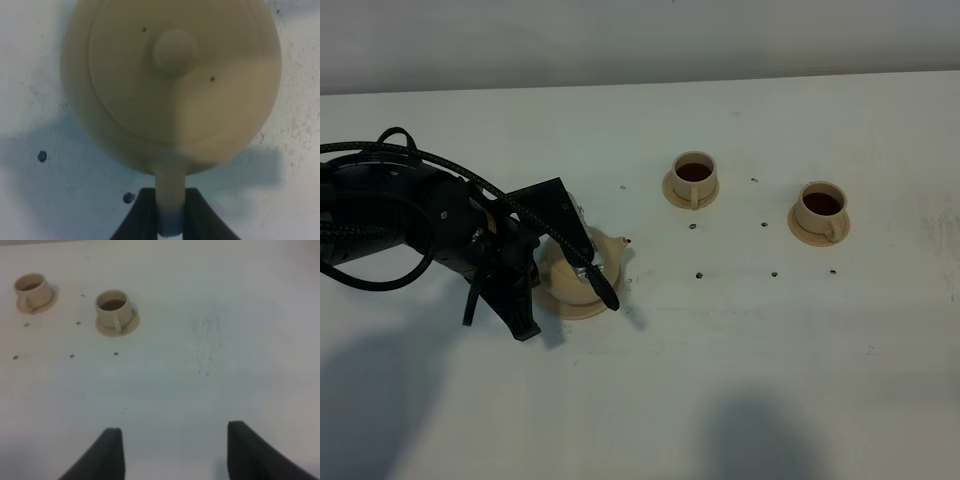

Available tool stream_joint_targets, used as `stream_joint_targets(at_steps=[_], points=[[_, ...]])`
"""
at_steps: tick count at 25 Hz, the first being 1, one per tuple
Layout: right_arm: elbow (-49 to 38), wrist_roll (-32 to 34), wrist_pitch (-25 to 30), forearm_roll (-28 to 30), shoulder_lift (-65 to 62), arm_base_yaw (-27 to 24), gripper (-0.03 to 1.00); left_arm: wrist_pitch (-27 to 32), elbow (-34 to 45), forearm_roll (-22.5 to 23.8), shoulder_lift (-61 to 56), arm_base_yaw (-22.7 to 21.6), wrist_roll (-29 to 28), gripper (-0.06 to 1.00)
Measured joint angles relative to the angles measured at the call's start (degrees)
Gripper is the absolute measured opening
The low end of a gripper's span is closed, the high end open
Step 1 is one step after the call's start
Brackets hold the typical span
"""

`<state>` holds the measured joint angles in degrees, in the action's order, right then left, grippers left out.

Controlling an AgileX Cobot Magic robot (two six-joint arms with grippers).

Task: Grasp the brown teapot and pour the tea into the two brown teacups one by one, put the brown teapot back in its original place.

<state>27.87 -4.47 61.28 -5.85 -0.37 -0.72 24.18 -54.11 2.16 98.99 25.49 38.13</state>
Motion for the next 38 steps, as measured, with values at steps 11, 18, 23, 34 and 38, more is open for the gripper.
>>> stream_joint_targets(at_steps=[11,18,23,34,38], points=[[0.00,0.00,0.00,0.00,0.00,0.00,0.45,2.82,0.00,3.55,0.58,-0.51,-4.63,0.16],[0.00,0.00,0.00,0.00,0.00,0.00,0.45,4.42,0.00,4.64,0.58,-0.51,-6.11,0.16],[0.00,0.00,0.00,0.00,0.00,0.00,0.45,4.42,0.00,4.69,0.58,-0.51,-6.30,0.16],[0.00,0.00,0.00,0.00,0.00,0.00,0.45,4.18,0.00,4.69,0.58,-0.51,-7.39,0.19],[0.00,0.00,0.00,0.00,0.00,0.00,0.45,3.54,0.00,4.69,0.58,-0.51,-7.39,0.29]])
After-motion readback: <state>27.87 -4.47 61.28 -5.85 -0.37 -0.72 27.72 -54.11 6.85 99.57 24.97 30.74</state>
